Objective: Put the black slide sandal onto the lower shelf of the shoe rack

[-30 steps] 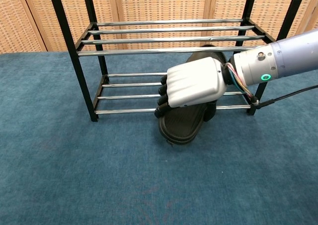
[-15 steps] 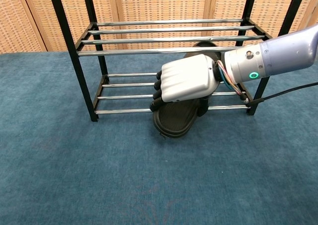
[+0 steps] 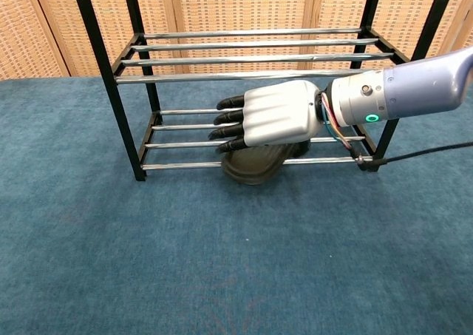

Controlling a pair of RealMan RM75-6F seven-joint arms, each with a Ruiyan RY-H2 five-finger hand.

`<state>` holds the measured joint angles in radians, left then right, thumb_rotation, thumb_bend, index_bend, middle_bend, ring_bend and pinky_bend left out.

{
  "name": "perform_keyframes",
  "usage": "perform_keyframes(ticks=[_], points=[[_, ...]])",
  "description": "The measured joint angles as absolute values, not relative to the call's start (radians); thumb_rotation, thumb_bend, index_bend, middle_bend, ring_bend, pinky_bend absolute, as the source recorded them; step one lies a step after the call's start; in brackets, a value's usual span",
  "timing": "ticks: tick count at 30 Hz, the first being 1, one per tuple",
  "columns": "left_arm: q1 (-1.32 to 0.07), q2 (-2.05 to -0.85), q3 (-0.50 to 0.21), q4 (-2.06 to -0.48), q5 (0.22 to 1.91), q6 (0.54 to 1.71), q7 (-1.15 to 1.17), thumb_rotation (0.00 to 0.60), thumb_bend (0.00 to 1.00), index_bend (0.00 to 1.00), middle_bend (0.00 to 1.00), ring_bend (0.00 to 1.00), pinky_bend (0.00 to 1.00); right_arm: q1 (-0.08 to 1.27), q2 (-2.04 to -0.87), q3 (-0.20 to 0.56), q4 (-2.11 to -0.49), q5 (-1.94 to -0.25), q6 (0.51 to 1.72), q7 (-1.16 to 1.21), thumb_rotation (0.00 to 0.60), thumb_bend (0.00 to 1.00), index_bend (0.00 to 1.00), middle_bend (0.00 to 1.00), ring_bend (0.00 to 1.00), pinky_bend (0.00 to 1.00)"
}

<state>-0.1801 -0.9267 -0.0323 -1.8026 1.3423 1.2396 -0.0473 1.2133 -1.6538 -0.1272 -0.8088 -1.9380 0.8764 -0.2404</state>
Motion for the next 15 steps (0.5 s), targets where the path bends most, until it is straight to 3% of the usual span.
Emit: perform_keyframes(ticks=[15], points=[[-0.178,-0.928,-0.025,-1.809,1.360,1.249,-0.040,0.600,0.24,0.00,0.00,0.00,0.00,1.132,-1.563,-0.090,-1.041,-1.870,0.891,-0.445,0.600,0.12,0.00,0.00,0.00,0.00]])
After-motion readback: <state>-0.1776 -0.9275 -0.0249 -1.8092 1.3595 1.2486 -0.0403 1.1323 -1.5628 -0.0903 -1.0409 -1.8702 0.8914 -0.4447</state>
